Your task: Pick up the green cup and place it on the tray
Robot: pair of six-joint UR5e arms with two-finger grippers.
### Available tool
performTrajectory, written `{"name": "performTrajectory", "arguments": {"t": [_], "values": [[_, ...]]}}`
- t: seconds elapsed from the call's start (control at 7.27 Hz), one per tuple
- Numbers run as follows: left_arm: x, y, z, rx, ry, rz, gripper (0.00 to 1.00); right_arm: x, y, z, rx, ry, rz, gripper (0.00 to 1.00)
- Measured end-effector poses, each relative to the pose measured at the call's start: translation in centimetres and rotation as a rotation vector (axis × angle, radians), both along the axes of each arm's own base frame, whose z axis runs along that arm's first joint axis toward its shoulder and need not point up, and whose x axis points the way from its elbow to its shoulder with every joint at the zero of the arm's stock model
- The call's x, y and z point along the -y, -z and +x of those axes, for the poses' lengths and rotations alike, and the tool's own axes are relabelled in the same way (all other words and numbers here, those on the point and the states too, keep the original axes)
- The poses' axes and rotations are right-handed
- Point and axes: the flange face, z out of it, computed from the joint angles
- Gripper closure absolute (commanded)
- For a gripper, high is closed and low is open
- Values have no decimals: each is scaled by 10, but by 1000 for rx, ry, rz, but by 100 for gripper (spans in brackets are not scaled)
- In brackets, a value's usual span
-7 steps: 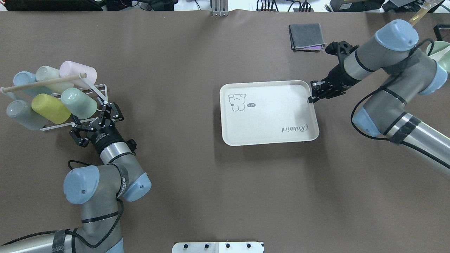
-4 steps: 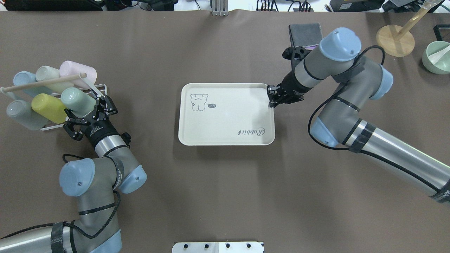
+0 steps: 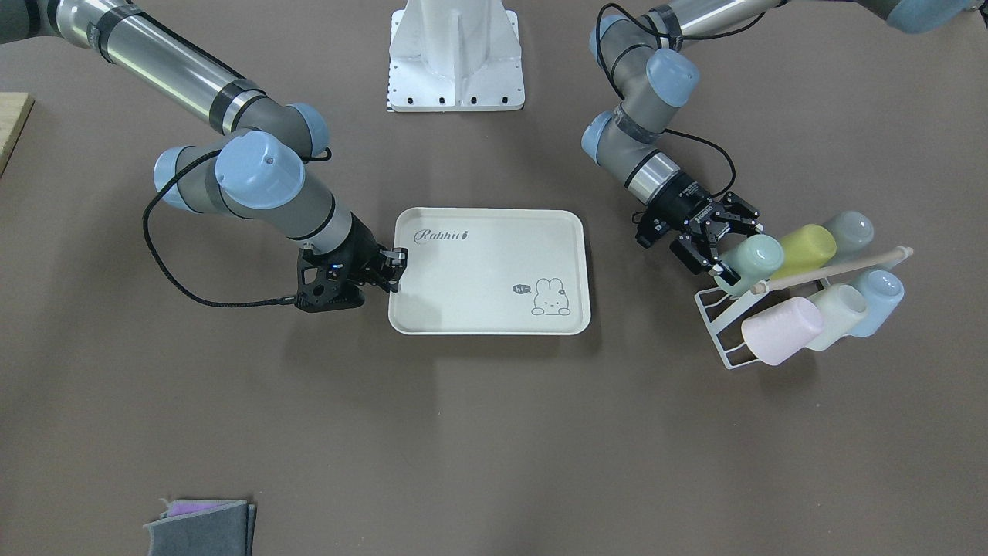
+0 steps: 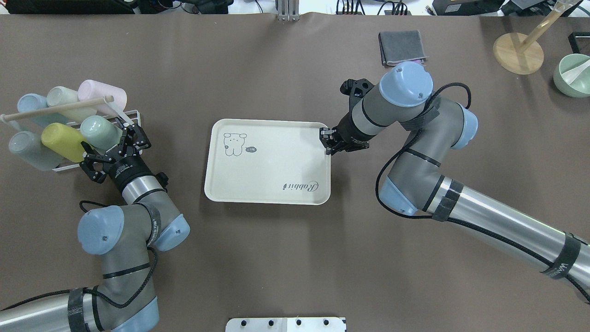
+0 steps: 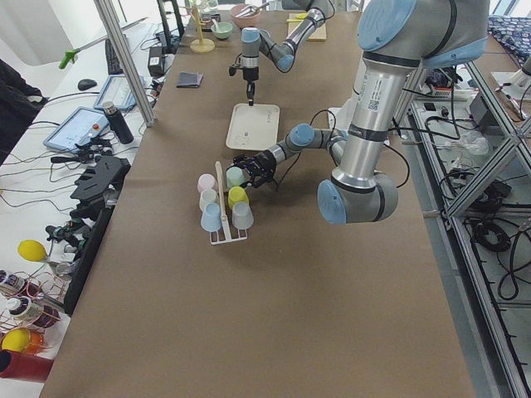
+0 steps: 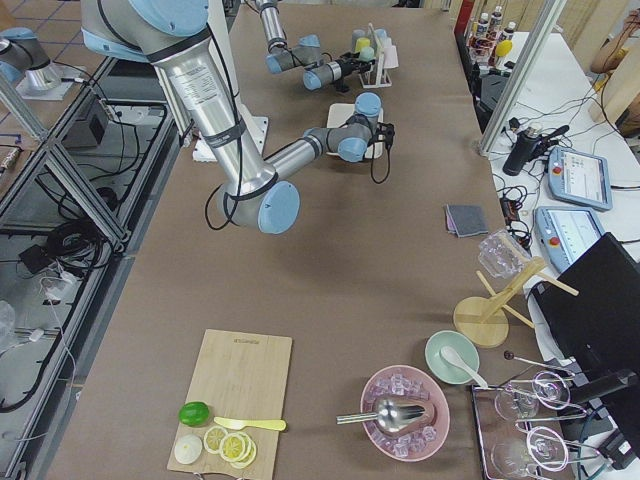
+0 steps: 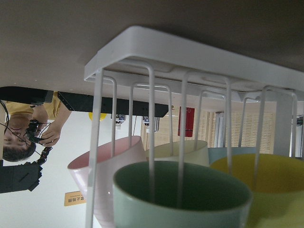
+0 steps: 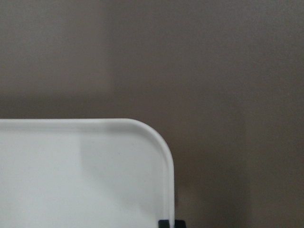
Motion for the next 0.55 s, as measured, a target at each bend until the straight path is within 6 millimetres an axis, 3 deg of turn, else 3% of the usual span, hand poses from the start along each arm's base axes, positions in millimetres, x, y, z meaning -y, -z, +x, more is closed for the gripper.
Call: {"name": "performTrajectory", "arguments": {"t": [0.55], "values": [[11, -8, -6, -16, 21, 6, 4, -6, -14, 0, -14, 32, 42, 100]]}}
